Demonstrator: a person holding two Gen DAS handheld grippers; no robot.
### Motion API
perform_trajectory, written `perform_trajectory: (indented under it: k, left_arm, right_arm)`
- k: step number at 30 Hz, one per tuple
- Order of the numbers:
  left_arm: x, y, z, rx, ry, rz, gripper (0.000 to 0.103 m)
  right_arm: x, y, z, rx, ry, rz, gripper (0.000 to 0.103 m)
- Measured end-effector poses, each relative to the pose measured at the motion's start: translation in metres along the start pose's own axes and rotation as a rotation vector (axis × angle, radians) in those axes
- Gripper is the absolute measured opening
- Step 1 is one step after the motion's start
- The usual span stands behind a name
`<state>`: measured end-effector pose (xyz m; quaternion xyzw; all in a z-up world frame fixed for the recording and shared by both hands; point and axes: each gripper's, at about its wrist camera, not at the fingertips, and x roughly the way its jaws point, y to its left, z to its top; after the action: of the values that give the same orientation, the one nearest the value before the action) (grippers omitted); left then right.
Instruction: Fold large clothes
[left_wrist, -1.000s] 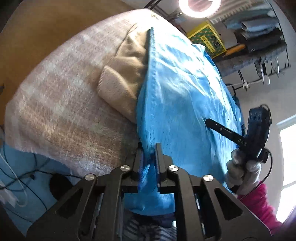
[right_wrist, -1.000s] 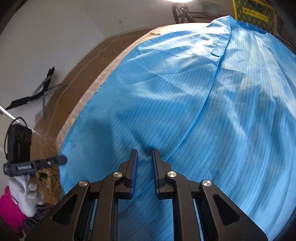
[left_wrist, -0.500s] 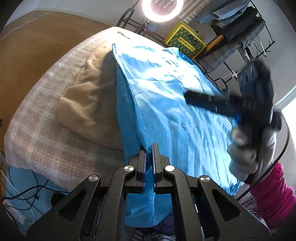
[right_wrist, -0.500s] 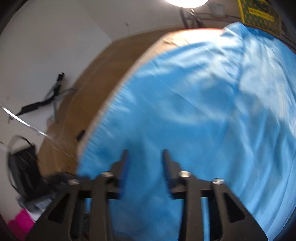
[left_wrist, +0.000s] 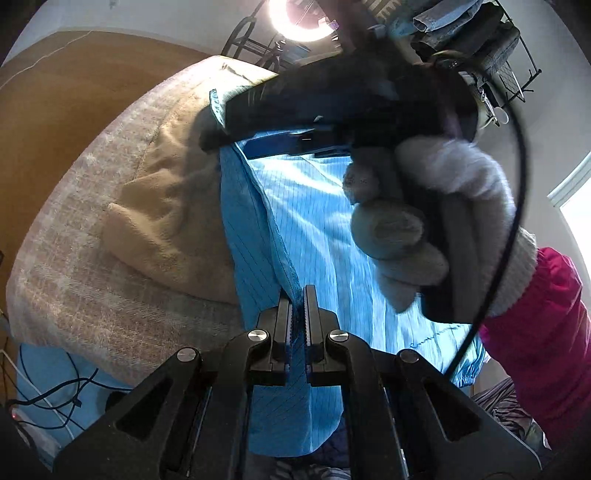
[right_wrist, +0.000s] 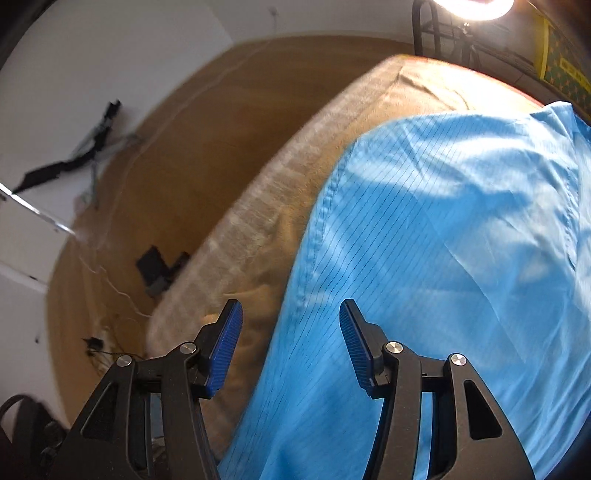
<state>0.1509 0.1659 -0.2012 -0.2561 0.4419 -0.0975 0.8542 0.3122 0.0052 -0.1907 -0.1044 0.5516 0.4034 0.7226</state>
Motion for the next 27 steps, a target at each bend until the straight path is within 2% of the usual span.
perform_trajectory:
  k: [1,4,6,7,8,10,11,12,14,19,21,24,26,27]
  left_arm:
    - [0.0,0.002,0.0,-0.003,0.004,-0.011,0.002]
    - [0.001,0.011,0.002,-0.025,0.009,-0.045,0.002]
    - [0.002,0.016,0.004,-0.022,0.013,-0.048,0.01]
    - [0.003,0.02,0.007,-0.024,0.016,-0.047,0.026]
    - [0.004,0.025,0.01,-0.034,0.014,-0.048,0.048]
    - [0.003,0.036,0.018,-0.069,-0.007,-0.067,0.06]
    - [0.004,0.042,0.022,-0.09,-0.013,-0.089,0.06]
    - [0.009,0.049,0.027,-0.116,0.004,-0.134,0.061]
    - [0.019,0.056,0.031,-0.139,0.045,-0.178,0.061]
    - [0.048,0.067,0.022,-0.179,0.206,-0.32,0.061]
    - [0.051,0.064,0.014,-0.158,0.259,-0.322,0.061]
    - [0.036,0.057,-0.001,-0.11,0.283,-0.287,0.039]
    - [0.022,0.05,-0.008,-0.077,0.269,-0.222,0.017]
    - [0.013,0.046,-0.012,-0.054,0.248,-0.19,0.015]
  right_arm:
    - [0.007,-0.002,-0.001,0.001,0.027,-0.002,0.003]
    - [0.002,-0.01,-0.006,0.007,-0.004,0.001,0.001]
    - [-0.005,-0.013,-0.007,0.005,-0.029,-0.007,0.001]
    - [-0.007,-0.015,-0.007,0.011,-0.035,-0.002,0.001]
    - [-0.011,-0.018,-0.007,0.02,-0.045,0.01,0.001]
    - [-0.018,-0.023,-0.008,0.024,-0.065,0.023,0.001]
    - [-0.021,-0.024,-0.008,0.023,-0.073,0.027,0.001]
    - [-0.025,-0.025,-0.009,0.024,-0.081,0.033,0.001]
    - [-0.031,-0.026,-0.008,0.025,-0.094,0.042,0.001]
    - [-0.046,-0.028,-0.008,0.024,-0.124,0.063,0.001]
    - [-0.051,-0.029,-0.008,0.03,-0.137,0.069,0.001]
    - [-0.057,-0.036,-0.01,0.048,-0.156,0.084,0.001]
    - [-0.06,-0.042,-0.014,0.064,-0.168,0.095,0.001]
    - [-0.06,-0.045,-0.015,0.074,-0.172,0.101,0.001]
